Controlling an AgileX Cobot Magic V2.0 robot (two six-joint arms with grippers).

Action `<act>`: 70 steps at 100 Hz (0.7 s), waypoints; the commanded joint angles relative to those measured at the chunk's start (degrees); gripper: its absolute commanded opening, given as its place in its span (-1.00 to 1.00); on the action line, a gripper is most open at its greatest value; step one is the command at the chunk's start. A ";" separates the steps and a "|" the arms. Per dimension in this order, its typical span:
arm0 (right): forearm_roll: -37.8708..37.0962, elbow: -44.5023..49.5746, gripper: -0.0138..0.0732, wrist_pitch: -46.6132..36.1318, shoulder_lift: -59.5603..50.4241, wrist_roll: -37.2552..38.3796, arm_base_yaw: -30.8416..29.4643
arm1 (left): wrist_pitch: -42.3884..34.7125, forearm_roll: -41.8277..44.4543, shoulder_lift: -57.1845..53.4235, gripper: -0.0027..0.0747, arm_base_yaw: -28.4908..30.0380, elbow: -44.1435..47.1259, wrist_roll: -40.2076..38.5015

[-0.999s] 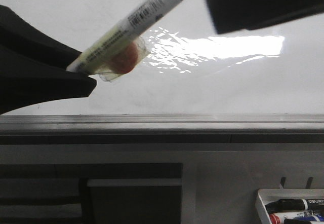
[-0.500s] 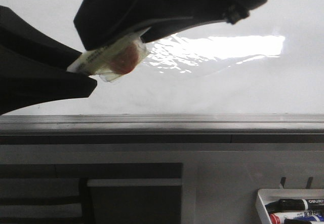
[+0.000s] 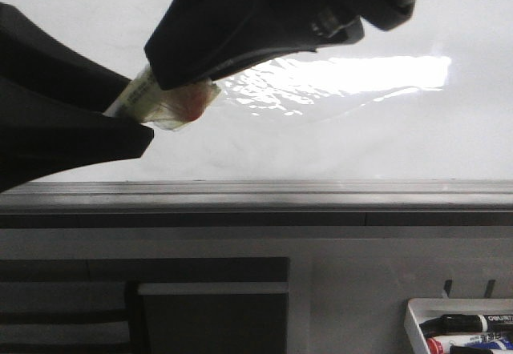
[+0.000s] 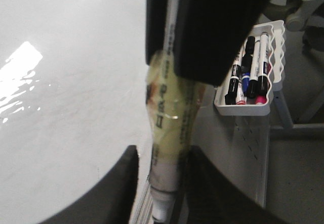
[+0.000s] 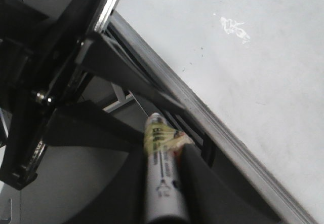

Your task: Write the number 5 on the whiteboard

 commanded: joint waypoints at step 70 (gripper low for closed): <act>0.49 -21.08 -0.80 9.54 6.33 -0.42 -14.80 | 11.02 -10.64 -14.92 0.09 4.73 -0.76 -16.57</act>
